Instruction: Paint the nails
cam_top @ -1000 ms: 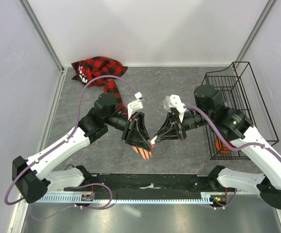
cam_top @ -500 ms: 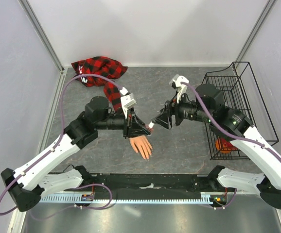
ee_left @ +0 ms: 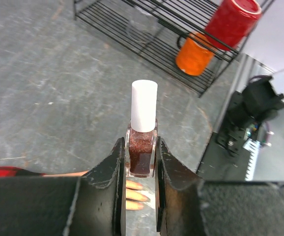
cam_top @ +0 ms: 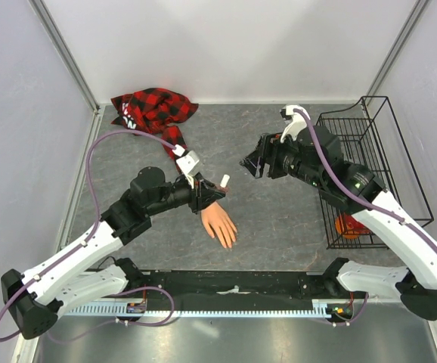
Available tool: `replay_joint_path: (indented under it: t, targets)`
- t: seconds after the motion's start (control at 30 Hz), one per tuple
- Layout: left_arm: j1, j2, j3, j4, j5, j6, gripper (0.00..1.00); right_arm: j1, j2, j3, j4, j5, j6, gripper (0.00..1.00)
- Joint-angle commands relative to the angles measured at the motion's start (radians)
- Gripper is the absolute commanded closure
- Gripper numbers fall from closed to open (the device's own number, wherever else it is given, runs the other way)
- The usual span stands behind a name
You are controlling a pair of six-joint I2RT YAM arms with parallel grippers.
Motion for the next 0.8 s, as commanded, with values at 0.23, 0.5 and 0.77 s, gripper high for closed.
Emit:
replay_joint_path:
  t: [0.23,0.5,0.77]
  targets:
    - [-0.005,-0.035,-0.063,0.221,-0.167,0.081,0.98,0.124,0.145,0.185,-0.027,0.163,0.031,0.33]
    - [-0.005,-0.052,-0.060,0.235,-0.187,0.081,0.98,0.229,0.240,0.230,-0.032,0.221,0.034,0.53]
    - [-0.005,-0.071,-0.060,0.241,-0.178,0.081,0.98,0.250,0.285,0.243,-0.039,0.245,0.025,0.59]
